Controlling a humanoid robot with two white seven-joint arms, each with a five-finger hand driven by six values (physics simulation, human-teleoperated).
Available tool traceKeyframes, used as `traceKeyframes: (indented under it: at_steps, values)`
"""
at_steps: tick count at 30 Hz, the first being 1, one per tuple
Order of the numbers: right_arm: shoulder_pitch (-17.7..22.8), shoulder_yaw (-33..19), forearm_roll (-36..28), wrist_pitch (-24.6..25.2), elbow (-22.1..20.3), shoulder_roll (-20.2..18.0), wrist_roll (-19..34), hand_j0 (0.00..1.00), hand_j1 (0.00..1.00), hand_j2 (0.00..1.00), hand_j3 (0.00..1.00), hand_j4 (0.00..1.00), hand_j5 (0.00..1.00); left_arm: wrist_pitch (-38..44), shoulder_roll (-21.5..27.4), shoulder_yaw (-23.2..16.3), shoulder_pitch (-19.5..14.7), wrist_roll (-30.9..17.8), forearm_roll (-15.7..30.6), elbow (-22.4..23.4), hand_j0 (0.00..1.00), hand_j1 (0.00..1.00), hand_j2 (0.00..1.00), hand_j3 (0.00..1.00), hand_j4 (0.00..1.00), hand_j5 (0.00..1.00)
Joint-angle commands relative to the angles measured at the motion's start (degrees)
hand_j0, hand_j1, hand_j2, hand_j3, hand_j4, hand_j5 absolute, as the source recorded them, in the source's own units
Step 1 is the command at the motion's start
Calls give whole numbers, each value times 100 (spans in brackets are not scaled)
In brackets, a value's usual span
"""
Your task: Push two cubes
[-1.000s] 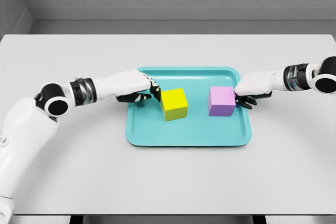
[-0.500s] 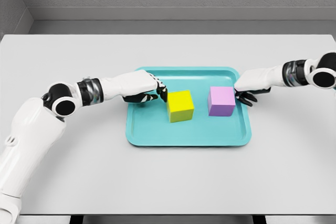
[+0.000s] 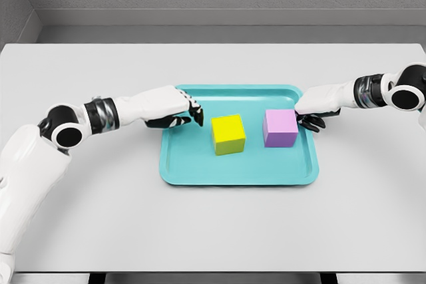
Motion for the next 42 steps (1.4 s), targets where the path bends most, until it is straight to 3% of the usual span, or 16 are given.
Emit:
traceKeyframes:
  at_steps: [1, 7, 21, 33, 42]
  values:
    - [0, 98, 146, -75, -127, 41, -66, 11, 11, 11, 11, 11, 11, 14, 1, -38, 0, 4, 142, -169, 48, 48, 48, 48, 48, 48]
    - [0, 133, 137, -75, -233, 50, -66, 11, 11, 11, 11, 11, 11, 14, 177, -55, 141, 4, 274, -283, 48, 48, 48, 48, 48, 48]
    - [-8, 107, 128, -75, -215, -144, -66, 11, 11, 11, 11, 11, 11, 14, 63, -82, 308, 4, 344, -283, 49, 49, 49, 49, 49, 49]
    - [-44, 72, 146, -75, 277, -144, -66, 11, 11, 11, 11, 11, 11, 14, -43, -90, 334, 4, 317, -230, 49, 49, 49, 49, 49, 49]
    - [-140, 98, 128, -75, 216, -258, -66, 11, 11, 11, 11, 11, 11, 14, -131, -90, 316, 4, 291, -187, 49, 49, 49, 49, 49, 49]
